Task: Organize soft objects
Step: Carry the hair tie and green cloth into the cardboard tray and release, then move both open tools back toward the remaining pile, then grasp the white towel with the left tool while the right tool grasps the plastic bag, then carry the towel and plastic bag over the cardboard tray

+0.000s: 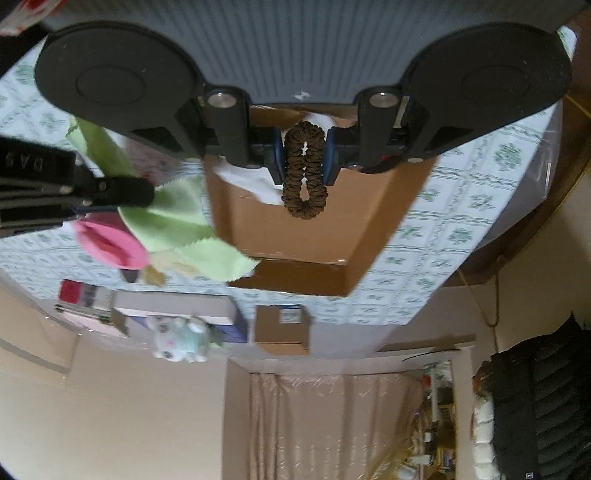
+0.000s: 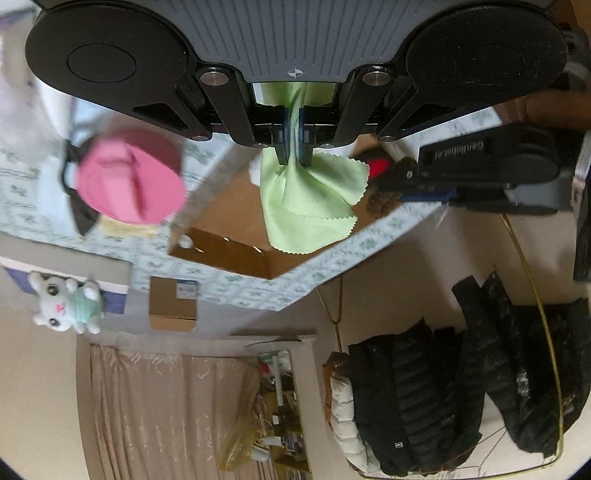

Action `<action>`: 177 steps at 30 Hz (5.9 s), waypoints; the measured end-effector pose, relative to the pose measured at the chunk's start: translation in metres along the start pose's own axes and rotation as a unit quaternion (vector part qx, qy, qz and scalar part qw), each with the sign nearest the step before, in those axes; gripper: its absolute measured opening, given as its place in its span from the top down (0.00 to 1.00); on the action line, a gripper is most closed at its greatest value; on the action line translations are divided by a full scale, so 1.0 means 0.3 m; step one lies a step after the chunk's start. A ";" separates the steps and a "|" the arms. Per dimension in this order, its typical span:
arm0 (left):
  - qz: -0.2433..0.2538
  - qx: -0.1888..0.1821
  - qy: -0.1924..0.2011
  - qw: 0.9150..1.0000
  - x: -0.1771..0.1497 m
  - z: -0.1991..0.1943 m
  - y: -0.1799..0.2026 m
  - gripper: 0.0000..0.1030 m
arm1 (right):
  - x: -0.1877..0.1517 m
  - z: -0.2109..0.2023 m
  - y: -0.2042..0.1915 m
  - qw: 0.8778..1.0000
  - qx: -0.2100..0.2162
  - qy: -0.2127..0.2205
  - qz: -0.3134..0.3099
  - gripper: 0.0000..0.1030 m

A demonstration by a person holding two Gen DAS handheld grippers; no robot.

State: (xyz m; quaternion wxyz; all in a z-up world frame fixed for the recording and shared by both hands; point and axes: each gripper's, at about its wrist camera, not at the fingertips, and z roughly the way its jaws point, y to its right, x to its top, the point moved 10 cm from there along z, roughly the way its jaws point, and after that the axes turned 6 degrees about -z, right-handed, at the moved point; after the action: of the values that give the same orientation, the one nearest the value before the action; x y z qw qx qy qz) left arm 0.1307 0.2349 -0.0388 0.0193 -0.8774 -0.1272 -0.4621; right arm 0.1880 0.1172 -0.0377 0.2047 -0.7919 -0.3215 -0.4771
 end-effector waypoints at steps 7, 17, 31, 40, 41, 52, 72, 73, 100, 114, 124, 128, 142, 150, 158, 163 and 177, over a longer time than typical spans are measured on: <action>-0.005 -0.001 -0.012 1.000 0.043 0.141 -0.117 0.80 | 0.080 0.202 0.027 0.999 -0.005 -0.008 0.034 0.96; 0.000 -0.001 -0.019 1.000 0.044 0.284 -0.157 0.59 | 0.058 0.358 0.073 0.998 -0.006 -0.017 0.061 0.57; -0.027 0.020 0.002 0.999 -0.010 0.097 -0.142 0.29 | 0.034 0.083 0.034 0.998 -0.037 0.037 0.018 0.38; -0.035 0.009 0.012 0.999 -0.077 -0.080 0.040 0.12 | -0.108 -0.199 0.098 0.995 -0.086 0.041 0.019 0.38; -0.035 0.004 0.014 0.999 -0.080 -0.096 0.067 0.12 | -0.127 -0.229 0.121 0.994 -0.095 0.040 0.025 0.38; -0.037 -0.046 0.019 0.998 -0.122 -0.185 0.384 0.10 | -0.277 -0.527 0.384 0.980 -0.178 0.044 0.079 0.38; 0.007 -0.076 -0.013 0.997 -0.209 -0.085 0.673 0.11 | -0.371 -0.632 0.629 0.972 -0.227 0.027 0.060 0.38; 0.008 -0.076 -0.015 0.997 -0.212 -0.077 0.682 0.11 | -0.368 -0.625 0.637 0.973 -0.224 0.024 0.054 0.38; -0.002 -0.092 -0.064 0.994 -0.286 0.181 0.824 0.11 | -0.312 -0.261 0.816 0.984 -0.144 -0.045 -0.091 0.30; -0.003 -0.106 -0.069 0.992 -0.298 0.211 0.880 0.11 | -0.272 -0.318 0.800 0.979 -0.164 -0.015 -0.118 0.93; 0.000 -0.111 -0.066 0.992 -0.288 0.283 0.957 0.22 | -0.210 -0.465 0.842 0.980 -0.186 0.050 -0.044 0.95; -0.005 -0.120 -0.074 0.990 -0.296 0.328 0.992 0.28 | -0.223 -0.499 0.850 0.981 -0.186 0.054 -0.028 0.95; -0.014 -0.146 -0.095 0.985 -0.304 0.386 1.047 0.73 | -0.289 -0.550 0.859 0.981 -0.190 0.051 0.002 0.96; 0.015 -0.157 -0.098 0.983 -0.321 0.244 0.988 0.87 | -0.304 -0.622 0.784 0.980 -0.188 0.060 0.016 0.96; 0.028 -0.151 -0.116 0.981 -0.401 0.080 0.859 0.87 | -0.327 -0.706 0.668 0.981 -0.182 0.065 0.025 0.95; 0.028 -0.147 -0.111 0.982 -0.395 0.015 0.788 0.87 | -0.340 -0.741 0.616 0.980 -0.185 0.065 0.036 0.95; 0.024 -0.140 -0.061 0.988 -0.290 -0.151 0.638 0.87 | -0.239 -0.835 0.448 0.977 -0.185 0.101 0.010 0.95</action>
State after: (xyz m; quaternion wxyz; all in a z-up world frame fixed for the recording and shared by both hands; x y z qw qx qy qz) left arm 0.0934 0.0251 -0.0677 -0.0999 -0.9009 -0.0409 -0.4203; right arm 0.1023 -0.1586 0.0119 0.0908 -0.7669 -0.1968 -0.6041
